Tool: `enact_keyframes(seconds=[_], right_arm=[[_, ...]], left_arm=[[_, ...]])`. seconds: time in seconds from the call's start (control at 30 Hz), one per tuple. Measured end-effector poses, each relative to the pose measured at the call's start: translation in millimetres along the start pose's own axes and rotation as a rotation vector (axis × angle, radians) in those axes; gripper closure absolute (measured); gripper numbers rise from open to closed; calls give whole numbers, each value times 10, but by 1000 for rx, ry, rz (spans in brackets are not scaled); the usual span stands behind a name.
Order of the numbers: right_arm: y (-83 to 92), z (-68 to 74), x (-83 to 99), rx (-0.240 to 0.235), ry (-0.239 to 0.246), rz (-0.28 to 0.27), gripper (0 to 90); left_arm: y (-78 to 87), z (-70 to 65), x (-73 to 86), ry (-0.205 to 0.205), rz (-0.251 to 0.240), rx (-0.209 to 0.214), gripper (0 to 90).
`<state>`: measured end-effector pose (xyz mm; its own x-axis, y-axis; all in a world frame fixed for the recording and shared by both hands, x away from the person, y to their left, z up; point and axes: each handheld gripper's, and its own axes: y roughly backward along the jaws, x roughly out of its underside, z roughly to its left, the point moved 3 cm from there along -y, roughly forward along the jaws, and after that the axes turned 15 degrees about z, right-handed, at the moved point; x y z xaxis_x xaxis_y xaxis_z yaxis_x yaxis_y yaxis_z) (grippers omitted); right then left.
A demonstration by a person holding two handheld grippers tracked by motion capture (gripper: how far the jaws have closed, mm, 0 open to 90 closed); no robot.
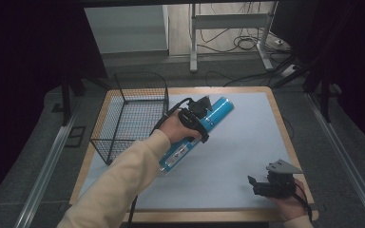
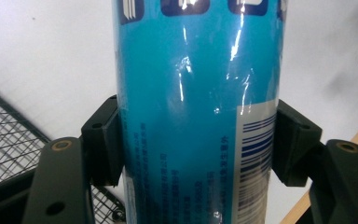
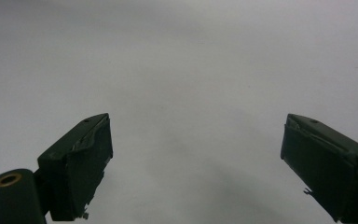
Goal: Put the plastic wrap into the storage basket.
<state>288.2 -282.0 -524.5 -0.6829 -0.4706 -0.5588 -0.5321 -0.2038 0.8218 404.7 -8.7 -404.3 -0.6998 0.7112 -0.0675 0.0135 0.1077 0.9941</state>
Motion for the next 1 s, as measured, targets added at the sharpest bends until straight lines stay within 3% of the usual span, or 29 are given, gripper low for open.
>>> enact_keyframes(seconds=[0.33,0.67,1.0], right_arm=[[-17,12,-8,-1,8,2,93],[-41,0,-7,1,9,8,94],[-45,-22,-9,0,7,12,94]], left_arm=[[99,187,-74,46,-10,6,315],[236,296,-158,42,-10,-20,315],[320,323,-217,28,-18,-8,315]])
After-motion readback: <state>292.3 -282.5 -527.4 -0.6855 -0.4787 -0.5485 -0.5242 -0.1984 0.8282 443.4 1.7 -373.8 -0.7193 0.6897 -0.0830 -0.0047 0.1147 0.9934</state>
